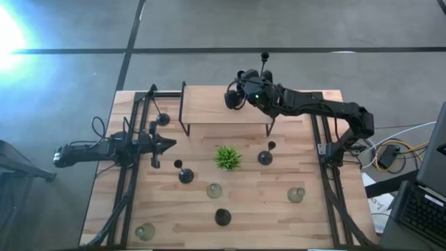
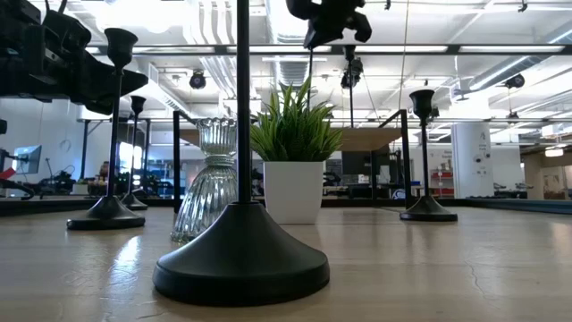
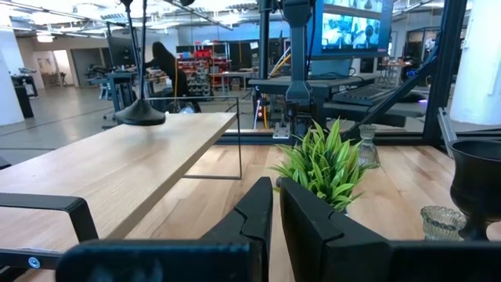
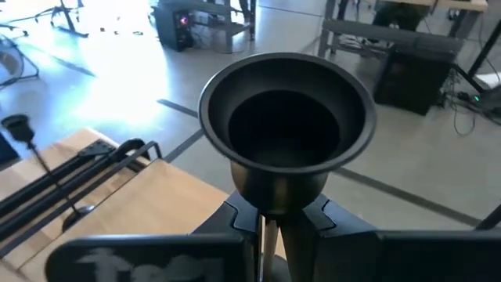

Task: Pick & Place candle stick holders
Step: Put the large black candle holder on the shelf

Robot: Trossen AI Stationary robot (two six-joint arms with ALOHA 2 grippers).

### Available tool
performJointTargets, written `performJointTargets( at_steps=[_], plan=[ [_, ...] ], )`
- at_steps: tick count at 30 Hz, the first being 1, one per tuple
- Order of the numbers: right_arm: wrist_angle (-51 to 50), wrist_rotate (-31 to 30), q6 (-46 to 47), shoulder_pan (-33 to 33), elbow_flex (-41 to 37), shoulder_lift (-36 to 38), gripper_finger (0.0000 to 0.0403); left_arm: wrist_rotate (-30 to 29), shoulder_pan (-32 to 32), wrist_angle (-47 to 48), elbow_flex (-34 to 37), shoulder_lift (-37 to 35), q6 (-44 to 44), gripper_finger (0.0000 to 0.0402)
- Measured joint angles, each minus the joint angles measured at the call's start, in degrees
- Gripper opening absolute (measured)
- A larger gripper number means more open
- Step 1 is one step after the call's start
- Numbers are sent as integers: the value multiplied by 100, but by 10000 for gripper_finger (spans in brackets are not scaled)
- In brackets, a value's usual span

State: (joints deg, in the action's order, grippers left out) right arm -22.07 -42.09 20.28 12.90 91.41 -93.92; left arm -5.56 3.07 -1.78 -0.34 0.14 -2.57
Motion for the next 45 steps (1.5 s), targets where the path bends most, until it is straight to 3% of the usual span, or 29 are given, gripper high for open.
performJointTargets(
  at_steps=[36, 45],
  plan=[
    [-450, 355, 160, 665, 20, -106, 21, -7, 0, -14, 0, 22, 1, 32],
    [-491, 368, -148, 667, 7, -121, 92, -7, 0, -15, 0, 22, 2, 32]
  ],
)
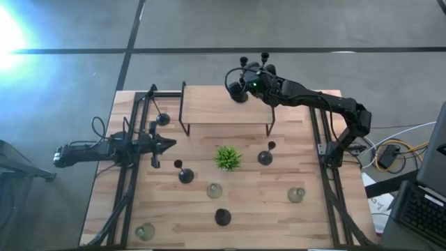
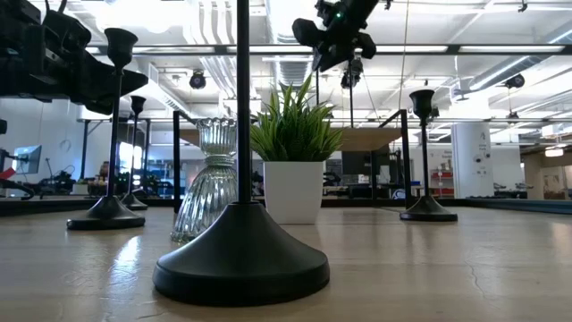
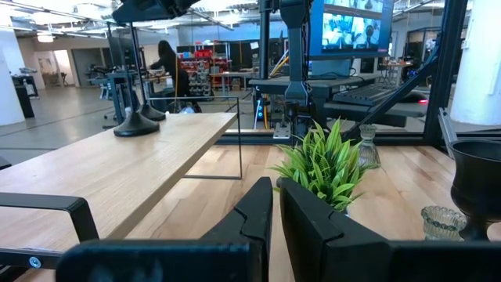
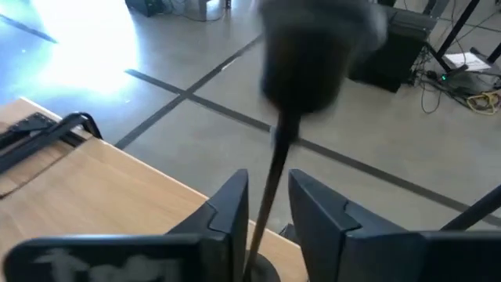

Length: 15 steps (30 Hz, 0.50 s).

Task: Pick & Place candle stick holders
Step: Put the large black candle holder on the shelf, then put the small black candle holder on the shelf

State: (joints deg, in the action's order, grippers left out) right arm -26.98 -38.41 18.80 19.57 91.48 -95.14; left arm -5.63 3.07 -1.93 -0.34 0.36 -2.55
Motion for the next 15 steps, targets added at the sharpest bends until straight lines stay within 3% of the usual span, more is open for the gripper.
performJointTargets(
  at_steps=[15],
  plan=[
    [-92, -31, -445, -2, 0, 217, 199, 0, 0, -2, 0, 0, -1, 32]
  ],
)
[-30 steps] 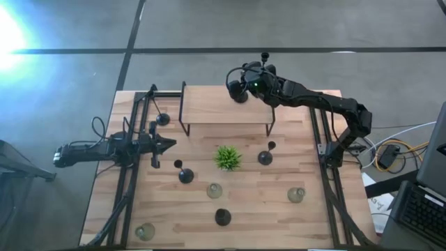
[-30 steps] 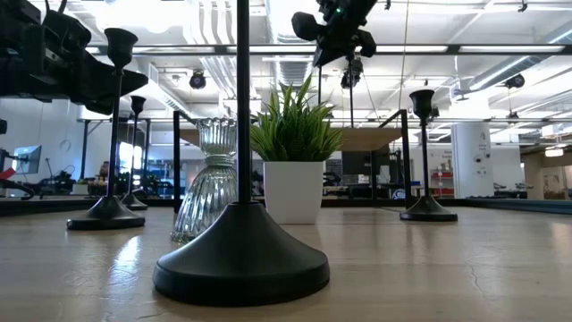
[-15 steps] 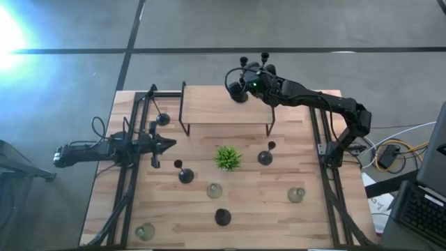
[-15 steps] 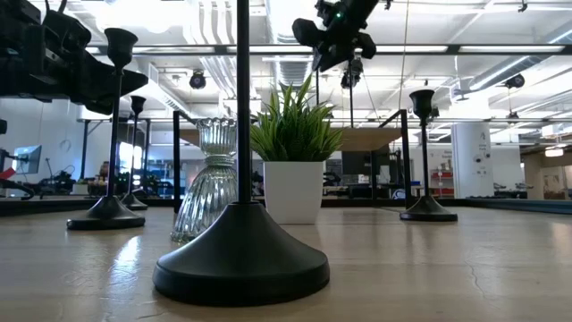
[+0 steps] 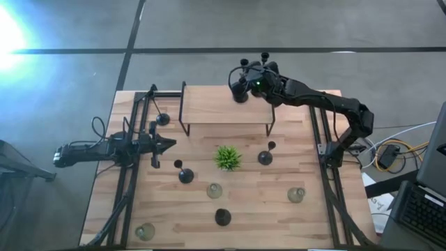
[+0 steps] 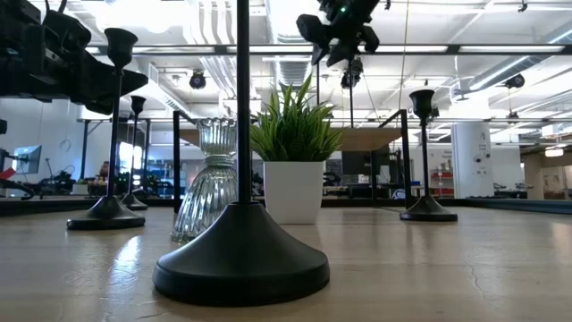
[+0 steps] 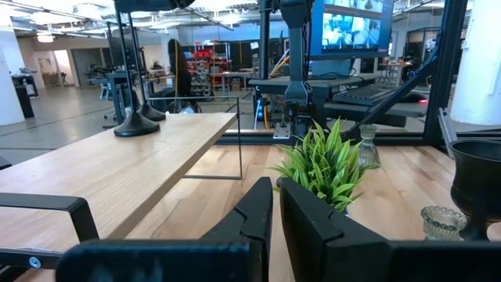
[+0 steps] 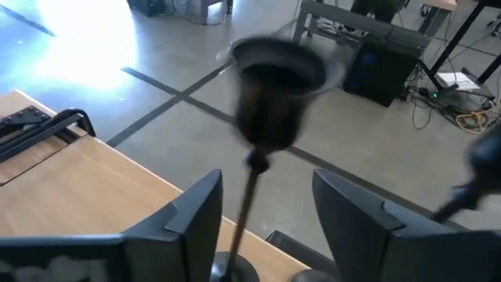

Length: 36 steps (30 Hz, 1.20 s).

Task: Pick & Place candle stick holders
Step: Put the small black candle holder on the shelf

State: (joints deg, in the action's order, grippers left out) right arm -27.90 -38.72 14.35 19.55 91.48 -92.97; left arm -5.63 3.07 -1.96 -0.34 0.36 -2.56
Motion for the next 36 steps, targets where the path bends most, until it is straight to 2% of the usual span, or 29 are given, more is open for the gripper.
performJointTargets(
  at_steps=[5, 13, 17, 20, 25, 31, 36],
  plan=[
    [-450, 236, 101, -17, 2, 304, 226, 2, 0, 0, 0, 0, 0, 32],
    [-2498, 1933, 394, -119, 0, 963, 235, 2, 2, 0, 0, 0, -1, 32],
    [-3356, 2378, 208, -525, -68, 1252, 222, 2, 1, 0, 0, 0, -1, 32],
    [-3651, 2410, 194, -1088, -276, 1484, 210, 2, 2, 0, 0, 0, -1, 32],
    [-3490, 2319, 253, -2277, -975, 1946, 190, 2, 0, 0, 0, 0, 0, 32],
    [-2623, 1549, 822, -3485, -2025, 2520, 162, 2, 0, 0, 0, 0, 1, 32],
    [-1731, 1321, 1296, -4050, -2943, 2900, 136, 4, 1, 0, 0, 0, -1, 32]
  ],
)
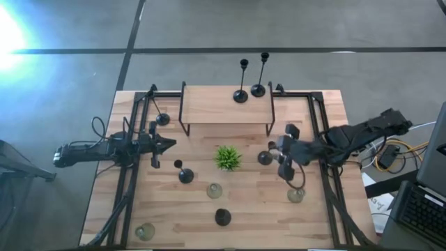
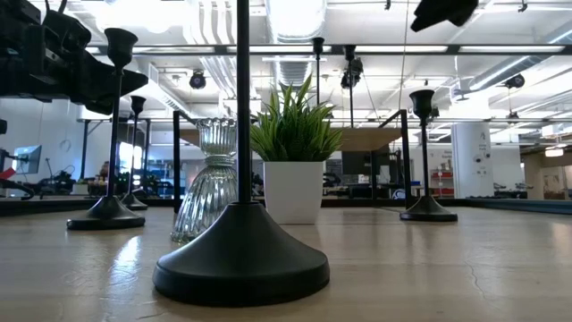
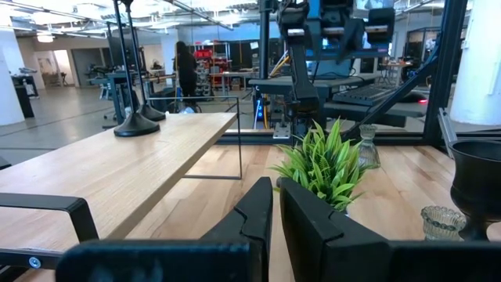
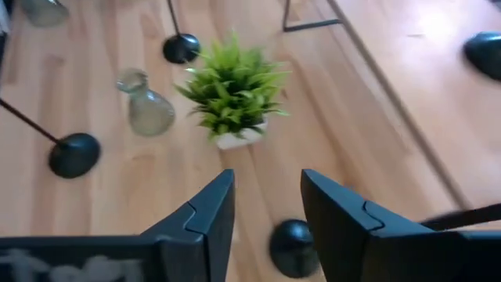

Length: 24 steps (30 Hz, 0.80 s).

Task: Pick & Place candle stick holders
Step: Put the small black candle holder on the shelf

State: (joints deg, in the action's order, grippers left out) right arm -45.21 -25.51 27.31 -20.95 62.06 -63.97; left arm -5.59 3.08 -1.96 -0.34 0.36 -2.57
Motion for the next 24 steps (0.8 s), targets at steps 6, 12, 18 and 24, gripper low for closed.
performJointTargets(
  at_steps=[6, 12, 18, 24],
  plan=[
    [988, -8, 124, -359, -737, 325, 105, -6, 1, -4, 0, 0, -116, 32],
    [1470, -5, 91, -605, -997, 449, 75, -58, 1, -28, 0, 24, -239, 32],
    [1644, -15, -164, -618, -1022, 426, 54, 52, -3, -60, 0, 31, 1345, 32],
    [1778, -15, -475, -617, -1038, 396, 44, 4, -5, -365, 0, 55, 3507, 32]
  ],
)
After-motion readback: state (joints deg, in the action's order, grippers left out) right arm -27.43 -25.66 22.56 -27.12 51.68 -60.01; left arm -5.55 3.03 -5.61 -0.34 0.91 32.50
